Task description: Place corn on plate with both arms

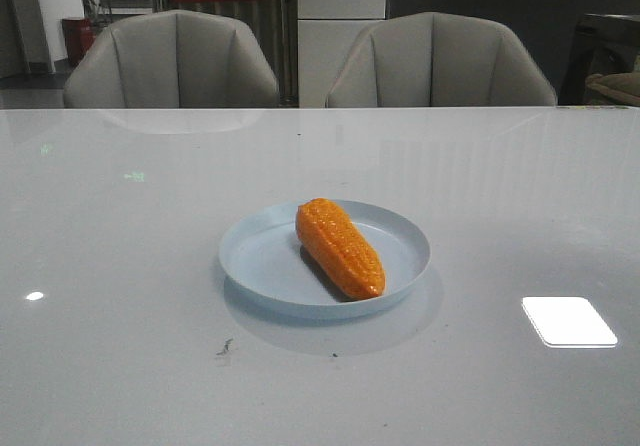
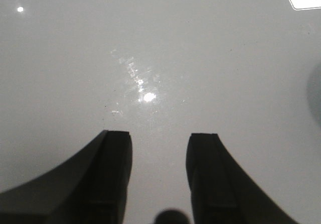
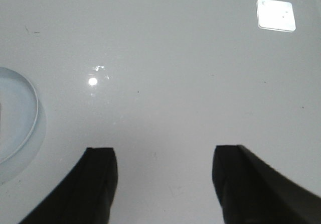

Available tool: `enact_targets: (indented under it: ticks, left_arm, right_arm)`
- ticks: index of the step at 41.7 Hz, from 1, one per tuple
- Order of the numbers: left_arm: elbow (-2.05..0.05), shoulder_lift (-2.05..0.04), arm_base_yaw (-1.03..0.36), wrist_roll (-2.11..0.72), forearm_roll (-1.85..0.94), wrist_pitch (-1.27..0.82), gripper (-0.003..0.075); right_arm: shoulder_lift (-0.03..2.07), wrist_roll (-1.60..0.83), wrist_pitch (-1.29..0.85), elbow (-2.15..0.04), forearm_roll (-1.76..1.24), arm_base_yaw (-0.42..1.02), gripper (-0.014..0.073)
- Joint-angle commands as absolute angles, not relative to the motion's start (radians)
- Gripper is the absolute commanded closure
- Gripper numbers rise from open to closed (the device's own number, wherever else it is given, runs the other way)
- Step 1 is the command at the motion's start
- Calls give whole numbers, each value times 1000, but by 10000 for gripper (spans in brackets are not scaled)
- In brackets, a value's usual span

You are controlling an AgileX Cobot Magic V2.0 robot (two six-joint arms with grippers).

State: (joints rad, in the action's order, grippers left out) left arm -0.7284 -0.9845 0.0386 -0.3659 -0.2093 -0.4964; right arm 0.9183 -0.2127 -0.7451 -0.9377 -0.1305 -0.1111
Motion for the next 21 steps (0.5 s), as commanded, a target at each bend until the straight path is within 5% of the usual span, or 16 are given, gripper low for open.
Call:
enact_targets:
  ticks: [1,21]
  left_arm:
    - [-756,-971,40,-367,-225,-421,391]
    - [-756,-971,40,-367,-225,-432,391]
  right_arm:
    - [815,-223,-658,-843,-133,-116,78]
    - [629,-223,-601,-685,-133,-116,78]
